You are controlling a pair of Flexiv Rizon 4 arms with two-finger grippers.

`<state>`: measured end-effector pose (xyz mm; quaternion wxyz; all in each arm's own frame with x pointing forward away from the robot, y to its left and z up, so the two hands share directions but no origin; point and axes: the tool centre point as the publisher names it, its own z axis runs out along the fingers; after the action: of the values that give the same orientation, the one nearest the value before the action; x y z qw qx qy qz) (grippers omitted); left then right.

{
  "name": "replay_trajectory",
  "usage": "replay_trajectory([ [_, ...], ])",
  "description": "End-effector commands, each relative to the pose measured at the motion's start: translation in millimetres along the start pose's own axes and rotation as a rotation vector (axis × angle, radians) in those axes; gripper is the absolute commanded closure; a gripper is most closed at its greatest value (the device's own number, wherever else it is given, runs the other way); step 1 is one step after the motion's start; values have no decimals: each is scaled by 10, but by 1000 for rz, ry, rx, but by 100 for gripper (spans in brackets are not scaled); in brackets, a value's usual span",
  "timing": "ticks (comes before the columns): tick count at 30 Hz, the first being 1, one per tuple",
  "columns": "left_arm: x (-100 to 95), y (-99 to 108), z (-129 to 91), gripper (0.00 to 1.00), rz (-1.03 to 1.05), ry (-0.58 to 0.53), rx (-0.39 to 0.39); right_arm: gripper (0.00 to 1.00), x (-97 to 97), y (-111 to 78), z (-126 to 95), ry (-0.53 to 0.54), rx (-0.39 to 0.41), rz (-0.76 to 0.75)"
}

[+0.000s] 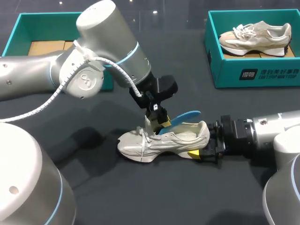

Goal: Take the shoe out of the shoebox, open the shoe tongue, remove and reinsert the insole, then place the shoe into the shoebox

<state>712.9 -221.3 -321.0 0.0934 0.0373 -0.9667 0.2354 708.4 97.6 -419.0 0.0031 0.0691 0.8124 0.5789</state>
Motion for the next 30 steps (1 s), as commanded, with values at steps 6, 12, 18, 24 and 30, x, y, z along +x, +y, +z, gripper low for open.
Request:
replay_trajectory([
  [6, 78, -343, -15, 100, 12, -78, -31, 100, -2, -8, 17, 1, 4, 1],
  [12, 61, -423, 78, 100, -6, -92, -60, 100, -2, -8, 17, 1, 4, 1],
  [18, 109, -385, 97, 66, -16, -112, -66, 100, -2, -8, 17, 1, 4, 1],
  [24, 228, -317, 46, 50, -30, -188, -39, 100, -2, -8, 17, 1, 4, 1],
  [30, 243, -349, 25, 37, -20, -215, 6, 100, -2, -8, 17, 1, 4, 1],
])
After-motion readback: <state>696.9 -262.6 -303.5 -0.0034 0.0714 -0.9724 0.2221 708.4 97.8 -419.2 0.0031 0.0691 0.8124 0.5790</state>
